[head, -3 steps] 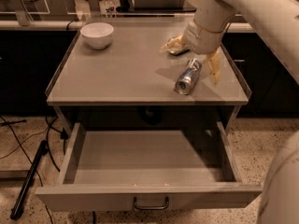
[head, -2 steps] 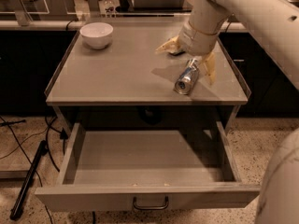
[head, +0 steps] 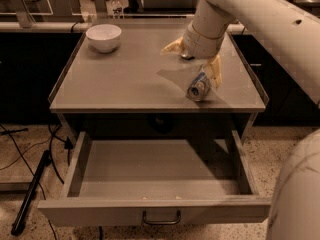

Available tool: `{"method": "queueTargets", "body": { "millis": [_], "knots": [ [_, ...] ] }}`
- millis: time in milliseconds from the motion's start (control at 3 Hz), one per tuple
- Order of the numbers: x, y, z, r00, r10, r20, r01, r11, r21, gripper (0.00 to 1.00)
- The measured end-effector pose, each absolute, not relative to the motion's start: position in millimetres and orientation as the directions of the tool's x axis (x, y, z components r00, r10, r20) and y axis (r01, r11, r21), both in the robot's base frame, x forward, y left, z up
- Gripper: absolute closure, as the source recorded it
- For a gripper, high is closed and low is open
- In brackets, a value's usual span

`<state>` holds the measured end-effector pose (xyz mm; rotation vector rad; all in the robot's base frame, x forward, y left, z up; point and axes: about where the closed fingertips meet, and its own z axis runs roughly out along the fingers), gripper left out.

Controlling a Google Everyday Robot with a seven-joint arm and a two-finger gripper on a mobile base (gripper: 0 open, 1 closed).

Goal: Place redbull can into top drawer

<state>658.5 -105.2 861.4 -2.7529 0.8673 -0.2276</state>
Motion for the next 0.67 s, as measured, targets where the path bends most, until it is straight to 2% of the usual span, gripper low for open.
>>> {"method": "queueTargets", "body": {
  "millis": [333, 667],
  "knots": [
    [671.6, -107.9, 855.9, 0.792, -0.6, 0.113, -0.559, -0.788, -0.259, 0.03],
    [678.2, -115.7, 851.6, 0.776, -0.616, 0.136, -0.579, -0.781, -0.237, 0.12]
  ]
}}
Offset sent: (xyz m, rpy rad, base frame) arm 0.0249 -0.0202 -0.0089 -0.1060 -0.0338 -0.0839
